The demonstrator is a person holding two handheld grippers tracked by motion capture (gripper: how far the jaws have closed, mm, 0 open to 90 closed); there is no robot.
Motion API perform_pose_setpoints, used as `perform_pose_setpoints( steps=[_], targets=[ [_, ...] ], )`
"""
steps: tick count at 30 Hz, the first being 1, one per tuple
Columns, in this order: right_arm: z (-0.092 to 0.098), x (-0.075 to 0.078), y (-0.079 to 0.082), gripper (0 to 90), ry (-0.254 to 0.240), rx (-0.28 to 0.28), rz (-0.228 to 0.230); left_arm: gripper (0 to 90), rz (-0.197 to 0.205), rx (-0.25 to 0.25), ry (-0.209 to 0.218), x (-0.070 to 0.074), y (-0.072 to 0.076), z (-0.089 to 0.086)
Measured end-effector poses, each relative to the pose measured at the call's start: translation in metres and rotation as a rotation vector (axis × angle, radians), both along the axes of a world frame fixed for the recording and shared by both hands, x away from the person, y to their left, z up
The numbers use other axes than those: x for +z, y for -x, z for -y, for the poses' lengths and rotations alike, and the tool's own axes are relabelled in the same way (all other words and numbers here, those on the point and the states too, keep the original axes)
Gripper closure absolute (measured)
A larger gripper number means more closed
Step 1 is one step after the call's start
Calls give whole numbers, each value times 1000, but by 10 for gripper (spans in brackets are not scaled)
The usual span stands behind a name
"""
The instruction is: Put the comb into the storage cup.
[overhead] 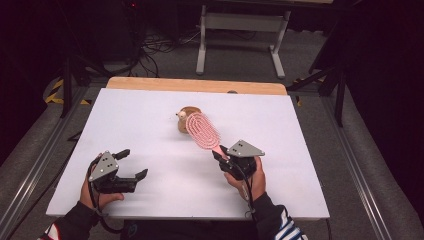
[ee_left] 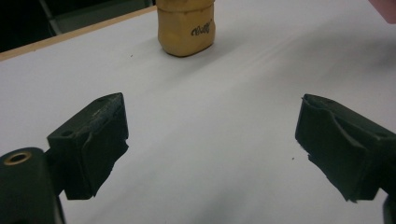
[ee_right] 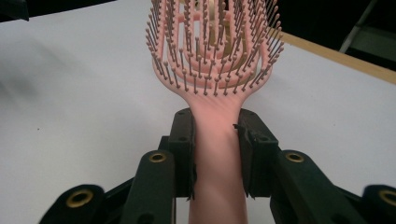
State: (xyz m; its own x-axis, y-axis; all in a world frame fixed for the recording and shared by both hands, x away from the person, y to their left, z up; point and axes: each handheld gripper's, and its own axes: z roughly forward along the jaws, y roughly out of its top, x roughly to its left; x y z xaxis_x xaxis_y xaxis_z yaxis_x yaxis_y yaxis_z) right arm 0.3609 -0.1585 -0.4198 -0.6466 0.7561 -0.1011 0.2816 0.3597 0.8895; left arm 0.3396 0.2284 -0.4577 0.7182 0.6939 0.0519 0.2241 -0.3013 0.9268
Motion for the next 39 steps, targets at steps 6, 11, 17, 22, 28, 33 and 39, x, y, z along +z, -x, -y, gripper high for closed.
perform_pose_setpoints(
  steps=[6,11,17,22,28,33,39],
  targets=[
    [2,-2,-3,700,14,12,38,61,5,-14,38,9,-13,12],
    [-2,-3,-2,700,9,23,46,80,36,-43,63,18,-25,30],
    [-10,-4,7,700,15,28,85,128,27,-62,97,28,-32,46],
    [-18,-6,15,700,25,40,109,139,7,-101,72,36,-31,65],
    [-26,-6,22,700,33,58,141,125,-14,-167,79,41,-30,83],
    [-30,-6,26,700,33,65,160,125,-74,-221,89,45,-40,96],
    [-32,-7,29,699,25,76,173,165,-117,-269,156,51,-46,107]
  ],
)
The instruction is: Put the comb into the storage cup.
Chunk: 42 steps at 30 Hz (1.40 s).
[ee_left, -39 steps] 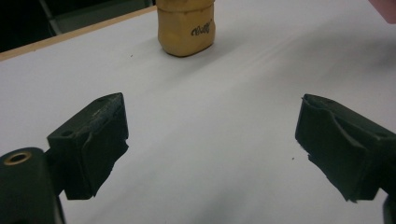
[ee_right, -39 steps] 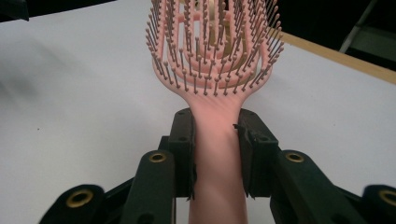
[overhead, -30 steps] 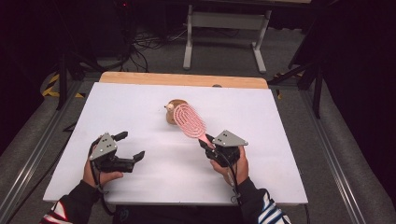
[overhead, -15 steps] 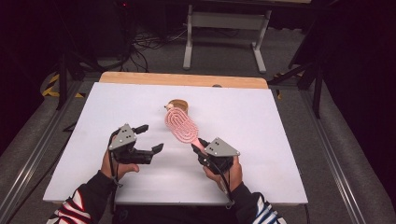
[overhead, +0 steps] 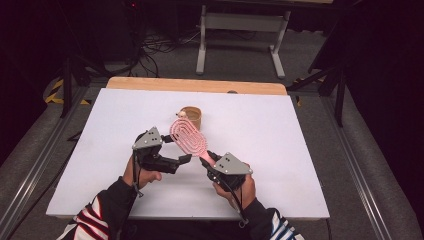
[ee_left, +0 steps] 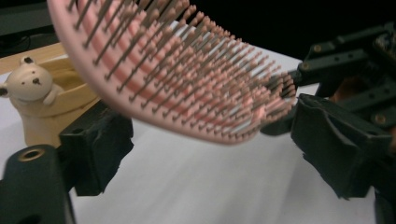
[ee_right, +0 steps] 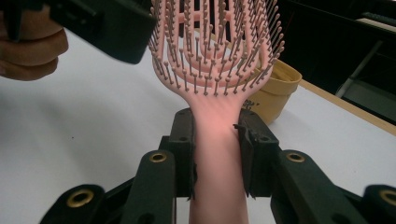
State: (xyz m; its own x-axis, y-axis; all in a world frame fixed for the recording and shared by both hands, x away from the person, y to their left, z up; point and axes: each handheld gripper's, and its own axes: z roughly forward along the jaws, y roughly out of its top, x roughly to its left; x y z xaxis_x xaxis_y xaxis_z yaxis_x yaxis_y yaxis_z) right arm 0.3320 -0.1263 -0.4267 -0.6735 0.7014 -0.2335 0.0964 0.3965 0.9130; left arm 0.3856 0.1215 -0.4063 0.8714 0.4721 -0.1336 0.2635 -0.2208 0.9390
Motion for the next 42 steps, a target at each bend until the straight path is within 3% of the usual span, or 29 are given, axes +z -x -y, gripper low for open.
perform_pose_setpoints(
  steps=[5,8,11,15,18,19,23,24,31,32,33,37,38,41,42],
  targets=[
    [1,-2,-1,699,1,-9,11,224,-30,45,51,0,-4,6],
    [-1,-4,0,699,9,-22,27,250,-36,70,74,1,-5,13],
    [-5,-8,2,699,19,-38,58,299,-66,90,102,3,-7,18],
    [-6,-12,0,699,-1,-50,48,390,-52,114,109,8,-5,22],
    [-5,-13,0,699,-6,-59,45,420,-43,104,112,9,-4,24],
    [-5,-13,-1,701,-9,-65,33,491,-40,91,115,10,-3,24],
    [-7,-14,-2,700,-14,-71,25,543,-20,52,111,12,-2,25],
    [-8,-15,-1,699,-16,-72,28,555,-28,25,126,11,-1,24],
    [-8,-14,-1,694,-27,-52,27,621,2,-20,141,13,5,21],
    [-7,-14,0,686,-41,-45,23,625,40,7,92,17,8,23],
    [-7,-13,0,677,-53,-41,20,625,44,8,84,18,9,22],
    [-6,-10,3,687,-64,-23,34,626,43,10,114,18,8,17],
    [-7,-9,5,624,-72,-12,39,627,51,14,107,19,8,15],
    [-6,-8,6,610,-65,-13,54,627,52,20,113,20,7,12],
    [-2,-5,7,551,-75,2,60,626,46,24,118,21,7,9]
  ],
)
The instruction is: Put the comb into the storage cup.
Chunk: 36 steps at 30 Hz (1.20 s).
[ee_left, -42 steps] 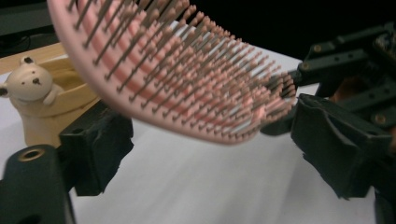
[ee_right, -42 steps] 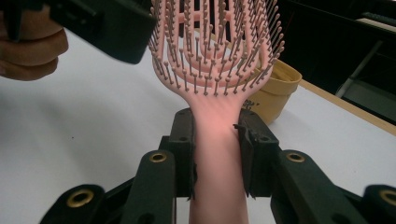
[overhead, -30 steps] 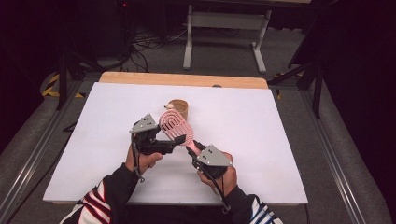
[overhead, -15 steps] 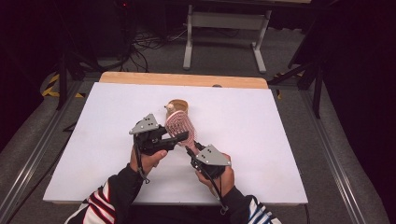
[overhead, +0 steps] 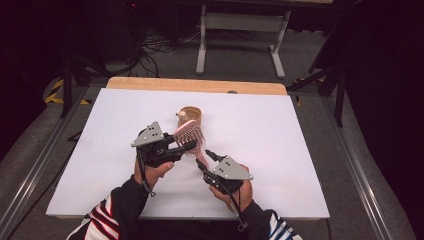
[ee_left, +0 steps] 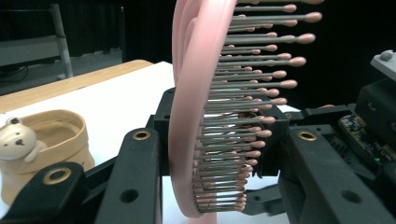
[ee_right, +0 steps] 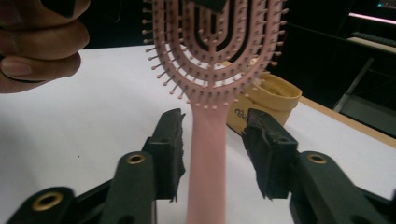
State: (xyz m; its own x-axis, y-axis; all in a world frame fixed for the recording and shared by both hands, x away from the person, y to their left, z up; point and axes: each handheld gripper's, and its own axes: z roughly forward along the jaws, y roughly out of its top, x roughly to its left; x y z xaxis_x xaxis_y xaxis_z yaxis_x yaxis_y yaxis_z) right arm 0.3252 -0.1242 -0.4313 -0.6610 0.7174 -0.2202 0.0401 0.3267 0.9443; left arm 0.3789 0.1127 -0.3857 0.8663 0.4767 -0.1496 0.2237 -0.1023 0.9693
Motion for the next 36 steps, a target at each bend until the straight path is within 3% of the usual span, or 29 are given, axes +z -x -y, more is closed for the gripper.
perform_pose_setpoints(
  steps=[8,13,20,25,27,34,36],
  targets=[
    [21,8,-1,367,9,-19,27,627,3,21,21,2,0,-11],
    [38,9,-3,239,18,-21,29,627,24,33,4,4,-1,-17],
    [54,2,0,167,35,-17,19,627,23,48,15,2,-5,-22],
    [69,-1,1,112,-3,-17,8,627,32,58,12,3,-7,-24],
    [81,-5,-1,80,-31,-32,-23,627,35,73,6,3,-8,-26],
    [97,-13,-4,67,-24,-67,-44,627,43,91,12,4,-14,-32],
    [104,-16,-2,70,2,-82,-51,627,43,97,17,5,-14,-33]
  ],
)
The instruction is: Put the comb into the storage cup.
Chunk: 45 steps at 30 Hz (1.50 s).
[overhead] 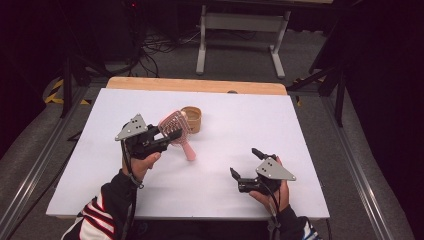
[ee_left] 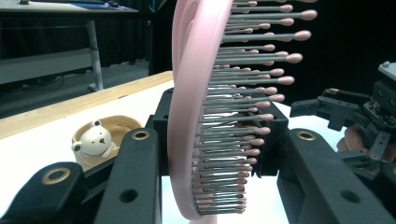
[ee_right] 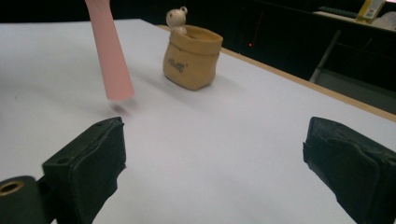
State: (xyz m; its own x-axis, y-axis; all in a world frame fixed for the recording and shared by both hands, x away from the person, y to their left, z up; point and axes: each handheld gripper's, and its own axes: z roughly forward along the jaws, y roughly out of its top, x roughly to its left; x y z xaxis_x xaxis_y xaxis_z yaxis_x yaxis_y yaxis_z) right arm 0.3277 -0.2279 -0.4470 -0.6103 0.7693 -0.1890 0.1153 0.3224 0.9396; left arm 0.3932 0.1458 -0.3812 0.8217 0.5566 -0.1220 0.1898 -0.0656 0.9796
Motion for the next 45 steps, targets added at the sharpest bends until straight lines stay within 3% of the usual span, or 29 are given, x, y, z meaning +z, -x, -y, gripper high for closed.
perform_pose_setpoints(
  steps=[4,7,13,20,26,33,35,37,41,45],
  targets=[
    [9,-5,2,72,-1,10,-31,627,6,17,-5,2,-1,-2],
    [14,-4,5,71,10,-11,-9,627,14,33,-14,4,-1,-4],
    [24,0,7,54,-36,-29,12,628,32,47,1,12,-6,-8],
    [25,2,10,52,-22,-32,27,628,78,71,-1,28,-8,-14],
    [20,0,9,56,1,-23,21,628,94,82,-1,37,-9,-21],
    [17,-3,9,58,18,-23,9,628,105,83,-32,47,-15,-29],
    [17,-3,8,58,21,-25,6,628,86,83,0,53,-19,-36],
    [17,-4,7,58,21,-25,1,628,105,92,8,65,-24,-43],
    [16,-5,7,58,29,-22,-1,628,125,86,-11,86,-33,-42],
    [16,-5,7,60,33,-23,0,628,138,72,-34,98,-41,-34]
  ],
)
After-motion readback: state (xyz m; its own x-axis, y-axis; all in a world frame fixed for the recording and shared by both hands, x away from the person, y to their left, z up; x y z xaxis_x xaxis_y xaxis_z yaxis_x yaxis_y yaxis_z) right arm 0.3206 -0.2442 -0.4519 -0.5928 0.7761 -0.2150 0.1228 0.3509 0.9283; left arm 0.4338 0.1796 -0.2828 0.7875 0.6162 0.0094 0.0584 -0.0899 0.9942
